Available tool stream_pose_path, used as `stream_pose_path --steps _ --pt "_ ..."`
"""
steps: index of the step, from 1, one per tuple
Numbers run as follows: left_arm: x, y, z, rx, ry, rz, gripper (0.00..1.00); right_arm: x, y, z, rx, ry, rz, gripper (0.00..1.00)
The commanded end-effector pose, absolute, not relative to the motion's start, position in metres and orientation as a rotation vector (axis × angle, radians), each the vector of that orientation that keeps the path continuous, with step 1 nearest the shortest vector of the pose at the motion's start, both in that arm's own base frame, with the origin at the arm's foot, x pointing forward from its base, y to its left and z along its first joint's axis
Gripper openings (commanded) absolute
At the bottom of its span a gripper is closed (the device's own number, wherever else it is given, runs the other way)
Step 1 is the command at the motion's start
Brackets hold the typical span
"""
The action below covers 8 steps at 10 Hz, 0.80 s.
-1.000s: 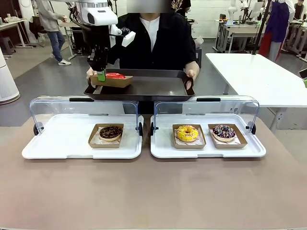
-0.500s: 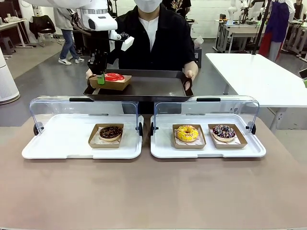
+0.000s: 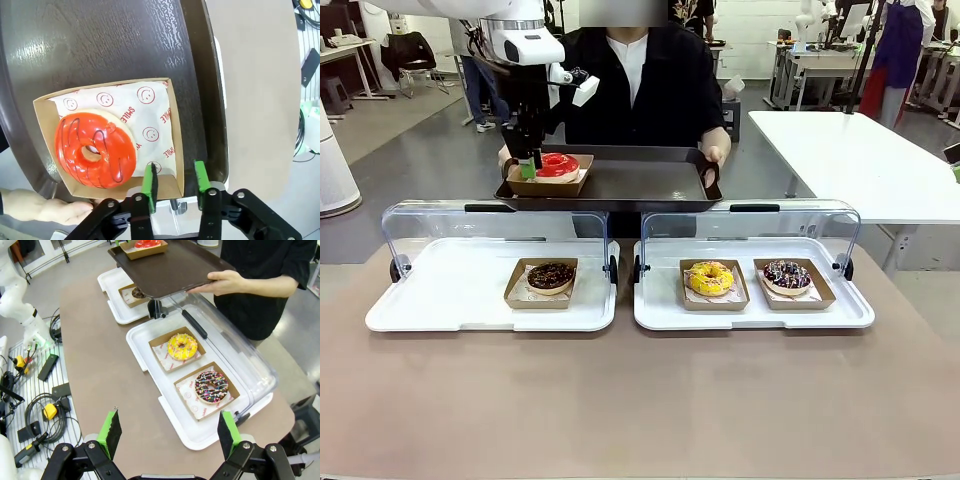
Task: Provide the desired donut to the person.
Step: Place the picked Paper togo box onto the Handle tray extended by the person.
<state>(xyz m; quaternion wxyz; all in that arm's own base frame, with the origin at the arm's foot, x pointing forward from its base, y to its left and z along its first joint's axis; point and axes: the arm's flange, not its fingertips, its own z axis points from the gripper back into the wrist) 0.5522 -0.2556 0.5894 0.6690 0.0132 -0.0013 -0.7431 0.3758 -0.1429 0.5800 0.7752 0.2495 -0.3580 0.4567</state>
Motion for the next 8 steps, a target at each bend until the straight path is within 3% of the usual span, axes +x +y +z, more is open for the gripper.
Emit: stream_pose_path --steps 1,2,3,4,5,6,8 --pt "0.554 -0.254 0.588 0.016 -0.025 -1.671 1.00 0.378 -0.144 0.581 0.560 -0.806 0.999 1.00" --pt "0.554 -0.253 0.589 0.013 -0.025 -1.672 0.93 0.378 -0.144 0.581 0.560 -0.806 0.999 1.00" --pt "0.554 -0.253 0.590 0.011 -0.024 -1.672 0.62 0.378 -0.144 0.581 0.560 -0.806 0.999 1.00" --pt "0.553 -0.253 0.590 0.010 -0.024 -1.671 1.00 0.378 -0.144 0.581 0.560 -0.806 0.999 1.00" --pt "0.553 -0.253 0.591 0.009 -0.020 -1.670 0.82 0.378 -0.144 0.581 0.560 -0.806 0.999 1.00" --pt "0.552 -0.252 0.591 0.008 -0.017 -1.668 1.00 0.378 -0.144 0.581 0.560 -0.806 0.999 1.00" --pt "0.540 -0.250 0.598 0.014 -0.009 -1.686 1.00 0.378 -0.144 0.581 0.560 -0.806 0.999 1.00"
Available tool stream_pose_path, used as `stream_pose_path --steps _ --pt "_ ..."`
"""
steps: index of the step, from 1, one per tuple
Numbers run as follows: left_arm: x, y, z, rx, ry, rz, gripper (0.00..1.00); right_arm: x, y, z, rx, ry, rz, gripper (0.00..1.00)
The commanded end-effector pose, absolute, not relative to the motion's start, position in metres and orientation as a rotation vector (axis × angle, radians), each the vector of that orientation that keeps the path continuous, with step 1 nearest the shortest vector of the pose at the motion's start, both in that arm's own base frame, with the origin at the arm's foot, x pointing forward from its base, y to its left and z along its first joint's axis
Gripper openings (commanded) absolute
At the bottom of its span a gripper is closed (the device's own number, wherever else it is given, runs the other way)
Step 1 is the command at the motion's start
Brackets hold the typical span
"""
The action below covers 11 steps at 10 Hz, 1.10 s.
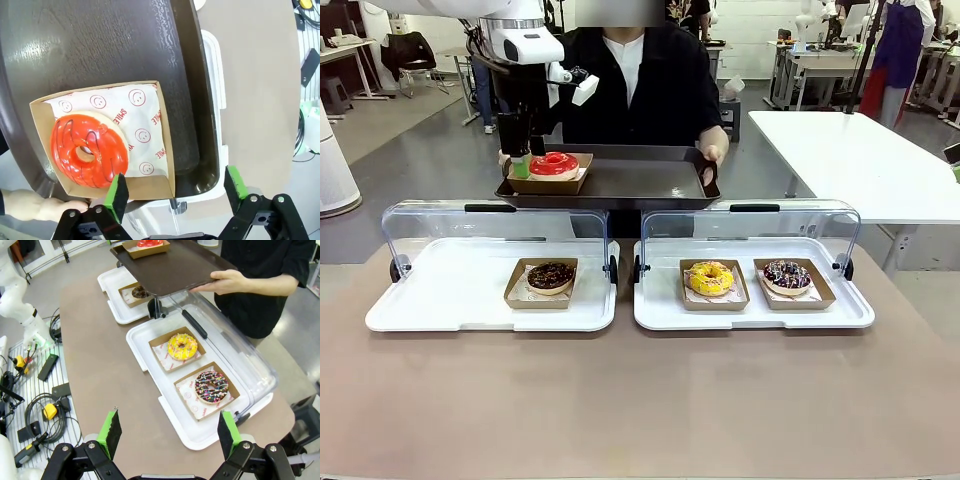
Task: Provide the desired donut to the person.
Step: Place the picked Paper togo box onto the Handle tray extended by the person.
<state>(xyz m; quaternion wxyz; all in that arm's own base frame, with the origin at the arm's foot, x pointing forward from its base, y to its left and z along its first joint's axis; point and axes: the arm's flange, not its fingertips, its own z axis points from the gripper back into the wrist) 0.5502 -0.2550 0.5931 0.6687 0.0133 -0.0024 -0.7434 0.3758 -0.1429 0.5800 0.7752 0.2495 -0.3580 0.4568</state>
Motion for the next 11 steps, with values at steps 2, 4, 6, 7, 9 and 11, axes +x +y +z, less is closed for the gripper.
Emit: stream_pose_path --steps 2,4,6,7,9,11 --pt "0.514 -0.226 0.627 -0.038 -0.120 -1.683 1.00 0.378 -0.144 0.581 0.560 -0.806 0.999 1.00" --pt "0.490 -0.177 0.665 -0.166 -0.219 -1.574 1.00 0.378 -0.144 0.581 0.560 -0.806 0.999 1.00" --pt "0.459 -0.110 0.684 -0.158 -0.357 -1.474 1.00 0.378 -0.144 0.581 0.560 -0.806 0.999 1.00" --pt "0.449 -0.069 0.688 -0.195 -0.430 -1.412 1.00 0.378 -0.144 0.581 0.560 -0.806 0.999 1.00" --pt "0.432 -0.004 0.685 -0.300 -0.494 -1.347 1.00 0.378 -0.144 0.581 0.560 -0.806 0.999 1.00" --pt "0.416 0.050 0.668 -0.420 -0.570 -1.316 1.00 0.378 -0.144 0.581 0.560 -0.806 0.999 1.00"
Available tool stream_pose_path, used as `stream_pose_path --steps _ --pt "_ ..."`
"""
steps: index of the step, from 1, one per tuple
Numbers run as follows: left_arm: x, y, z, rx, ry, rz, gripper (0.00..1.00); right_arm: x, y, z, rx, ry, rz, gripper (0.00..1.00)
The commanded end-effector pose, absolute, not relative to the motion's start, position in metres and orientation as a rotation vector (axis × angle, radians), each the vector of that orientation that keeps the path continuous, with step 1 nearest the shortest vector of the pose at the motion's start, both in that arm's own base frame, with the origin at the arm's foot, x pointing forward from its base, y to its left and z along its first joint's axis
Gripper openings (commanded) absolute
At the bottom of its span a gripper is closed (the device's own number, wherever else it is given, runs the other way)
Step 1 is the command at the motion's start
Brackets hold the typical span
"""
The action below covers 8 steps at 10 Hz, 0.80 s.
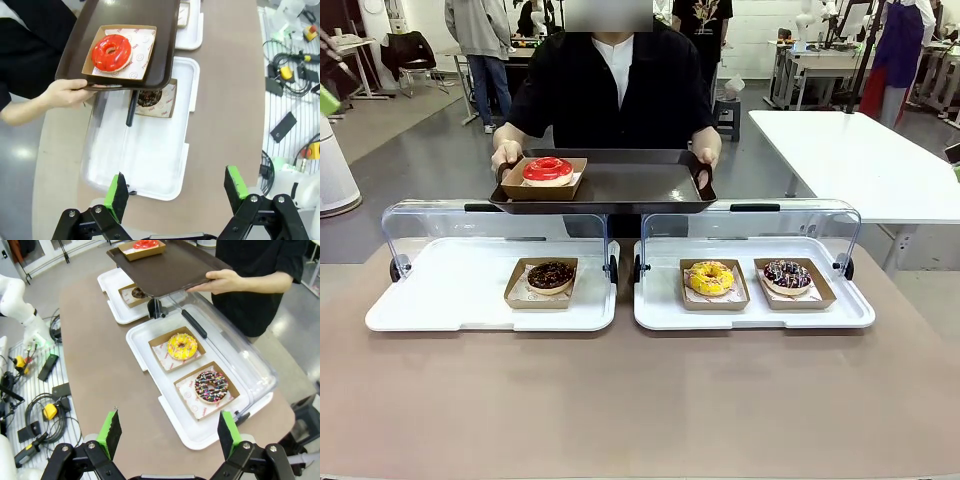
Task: Provide the desired donut to the person.
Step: Place the picked Paper togo box onto the Handle tray extended by the person.
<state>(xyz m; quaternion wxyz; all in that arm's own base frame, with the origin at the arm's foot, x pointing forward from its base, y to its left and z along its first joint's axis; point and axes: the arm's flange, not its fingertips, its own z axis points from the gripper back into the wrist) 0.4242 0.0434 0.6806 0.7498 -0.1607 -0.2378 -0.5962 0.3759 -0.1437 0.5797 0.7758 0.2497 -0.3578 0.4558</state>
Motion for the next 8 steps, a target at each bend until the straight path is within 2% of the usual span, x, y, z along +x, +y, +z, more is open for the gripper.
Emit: stream_pose_path --steps 1,3,5,8 --pt "0.417 0.071 0.656 -0.481 -0.587 -1.297 1.00 0.378 -0.144 0.581 0.560 -0.806 0.999 1.00" --pt "0.426 0.104 0.637 -0.586 -0.602 -1.317 1.00 0.378 -0.144 0.581 0.560 -0.806 0.999 1.00" --pt "0.425 0.123 0.621 -0.553 -0.730 -1.327 1.00 0.378 -0.144 0.581 0.560 -0.806 0.999 1.00" --pt "0.429 0.124 0.609 -0.546 -0.725 -1.363 1.00 0.378 -0.144 0.581 0.560 -0.806 0.999 1.00"
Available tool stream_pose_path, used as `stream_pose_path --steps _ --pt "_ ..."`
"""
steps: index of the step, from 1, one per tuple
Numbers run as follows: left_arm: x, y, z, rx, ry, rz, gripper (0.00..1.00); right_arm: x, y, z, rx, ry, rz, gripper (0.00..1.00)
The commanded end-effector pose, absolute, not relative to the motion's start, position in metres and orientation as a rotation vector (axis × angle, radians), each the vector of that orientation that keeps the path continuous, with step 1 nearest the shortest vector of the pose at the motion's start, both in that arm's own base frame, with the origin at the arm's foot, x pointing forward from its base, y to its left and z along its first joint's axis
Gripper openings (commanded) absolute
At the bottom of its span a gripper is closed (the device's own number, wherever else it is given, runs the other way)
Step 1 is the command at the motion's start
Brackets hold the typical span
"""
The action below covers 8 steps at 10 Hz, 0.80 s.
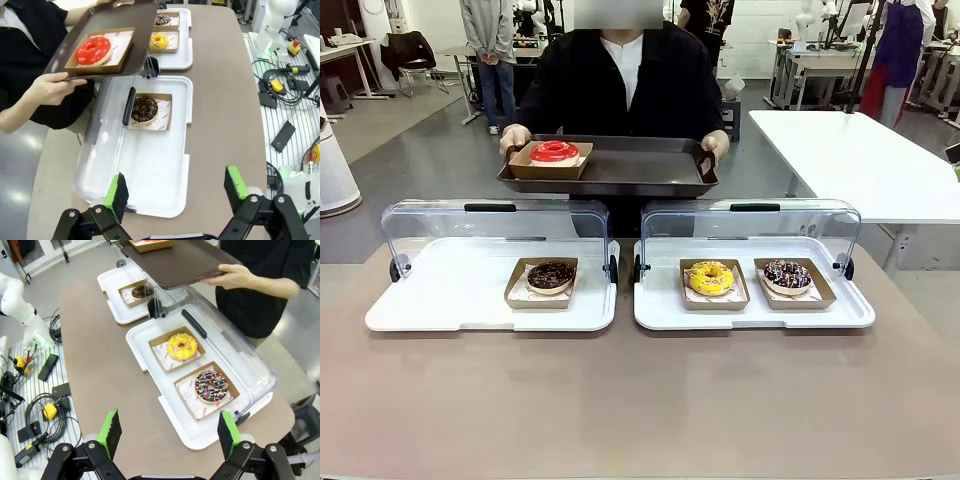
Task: Provide the desired donut to the person.
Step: Place the picked Paper togo box onto the Handle tray extended by the person, then pick up and lift the Paper togo box containing the Donut pointed at by the person.
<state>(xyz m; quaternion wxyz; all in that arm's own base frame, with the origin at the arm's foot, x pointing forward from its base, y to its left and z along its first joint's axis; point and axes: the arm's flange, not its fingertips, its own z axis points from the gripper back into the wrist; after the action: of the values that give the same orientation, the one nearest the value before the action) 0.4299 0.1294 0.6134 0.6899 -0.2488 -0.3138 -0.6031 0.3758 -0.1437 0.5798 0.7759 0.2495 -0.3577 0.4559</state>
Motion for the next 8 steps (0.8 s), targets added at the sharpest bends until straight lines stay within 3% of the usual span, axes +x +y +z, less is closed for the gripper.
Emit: stream_pose_path --steps 1,8 --pt "0.4278 0.1259 0.6087 -0.506 -0.733 -1.360 1.00 0.3782 -0.1437 0.5806 0.560 -0.806 0.999 1.00" --pt "0.4299 0.1294 0.6134 -0.556 -0.702 -1.349 1.00 0.3782 -0.1437 0.5806 0.560 -0.806 0.999 1.00"
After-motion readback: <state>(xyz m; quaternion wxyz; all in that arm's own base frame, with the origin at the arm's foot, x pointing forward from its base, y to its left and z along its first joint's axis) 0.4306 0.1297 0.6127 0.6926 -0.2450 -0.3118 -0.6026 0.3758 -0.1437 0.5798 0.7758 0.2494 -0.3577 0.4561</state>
